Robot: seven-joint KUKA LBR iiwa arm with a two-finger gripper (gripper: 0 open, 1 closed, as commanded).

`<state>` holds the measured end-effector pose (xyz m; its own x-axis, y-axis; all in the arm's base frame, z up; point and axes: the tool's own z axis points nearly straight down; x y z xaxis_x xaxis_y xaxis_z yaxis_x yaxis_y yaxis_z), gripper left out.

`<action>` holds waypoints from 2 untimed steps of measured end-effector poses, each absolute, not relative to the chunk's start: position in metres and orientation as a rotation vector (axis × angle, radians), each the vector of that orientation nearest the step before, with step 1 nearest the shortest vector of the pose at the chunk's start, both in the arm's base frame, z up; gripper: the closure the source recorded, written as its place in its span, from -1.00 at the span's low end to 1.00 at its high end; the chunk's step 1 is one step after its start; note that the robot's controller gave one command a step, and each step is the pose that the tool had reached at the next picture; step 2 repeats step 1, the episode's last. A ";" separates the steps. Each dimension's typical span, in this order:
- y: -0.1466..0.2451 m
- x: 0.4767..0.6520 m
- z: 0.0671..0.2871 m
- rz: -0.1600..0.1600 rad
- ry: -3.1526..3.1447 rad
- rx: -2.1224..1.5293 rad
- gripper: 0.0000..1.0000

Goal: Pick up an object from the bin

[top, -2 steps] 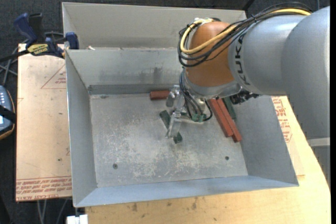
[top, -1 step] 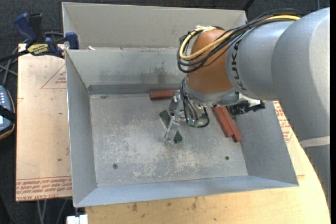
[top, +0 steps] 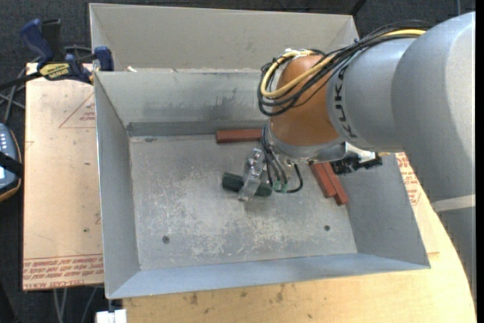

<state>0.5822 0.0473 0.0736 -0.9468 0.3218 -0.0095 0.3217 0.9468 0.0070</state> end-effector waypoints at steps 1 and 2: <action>0.047 0.582 0.074 0.008 3.089 0.511 1.00; 0.047 0.582 0.074 0.008 3.089 0.511 1.00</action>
Offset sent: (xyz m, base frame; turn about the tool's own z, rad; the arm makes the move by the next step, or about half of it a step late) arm 0.0002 0.0000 0.0055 0.0000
